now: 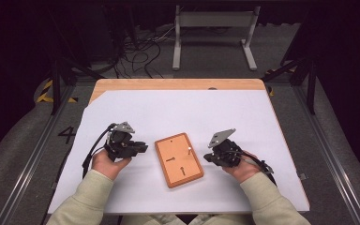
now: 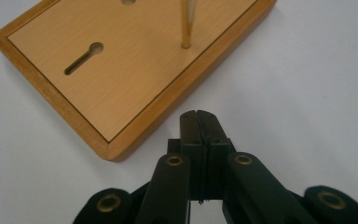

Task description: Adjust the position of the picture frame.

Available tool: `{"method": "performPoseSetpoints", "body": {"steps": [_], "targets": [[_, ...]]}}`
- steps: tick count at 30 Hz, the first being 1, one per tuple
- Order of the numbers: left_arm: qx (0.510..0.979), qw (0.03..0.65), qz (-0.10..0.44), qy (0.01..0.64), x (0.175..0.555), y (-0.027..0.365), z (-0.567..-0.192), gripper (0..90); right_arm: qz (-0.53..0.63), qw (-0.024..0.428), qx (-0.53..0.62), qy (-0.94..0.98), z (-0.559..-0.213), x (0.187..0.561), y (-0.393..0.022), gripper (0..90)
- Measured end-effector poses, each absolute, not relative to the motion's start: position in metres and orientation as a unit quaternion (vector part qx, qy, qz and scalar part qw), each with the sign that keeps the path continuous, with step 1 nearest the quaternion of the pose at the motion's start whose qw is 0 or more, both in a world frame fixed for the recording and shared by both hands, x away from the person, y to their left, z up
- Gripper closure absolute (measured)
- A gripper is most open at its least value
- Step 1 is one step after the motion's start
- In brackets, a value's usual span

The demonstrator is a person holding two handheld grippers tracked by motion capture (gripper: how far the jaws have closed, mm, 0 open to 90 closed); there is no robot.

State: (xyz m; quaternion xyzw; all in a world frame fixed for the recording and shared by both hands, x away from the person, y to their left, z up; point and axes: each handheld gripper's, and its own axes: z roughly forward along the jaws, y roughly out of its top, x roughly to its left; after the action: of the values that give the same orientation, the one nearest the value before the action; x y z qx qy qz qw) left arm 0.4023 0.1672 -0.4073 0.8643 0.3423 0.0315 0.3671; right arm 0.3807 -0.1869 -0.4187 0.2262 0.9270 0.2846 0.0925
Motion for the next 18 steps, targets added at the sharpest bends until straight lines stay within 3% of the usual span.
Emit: {"method": "performPoseSetpoints", "body": {"steps": [18], "targets": [[0.866,0.359,0.024,0.347,0.405,0.168,-0.41,76.8,0.238,0.086,0.205,0.946,-0.431,0.373,-0.17,90.0]]}}
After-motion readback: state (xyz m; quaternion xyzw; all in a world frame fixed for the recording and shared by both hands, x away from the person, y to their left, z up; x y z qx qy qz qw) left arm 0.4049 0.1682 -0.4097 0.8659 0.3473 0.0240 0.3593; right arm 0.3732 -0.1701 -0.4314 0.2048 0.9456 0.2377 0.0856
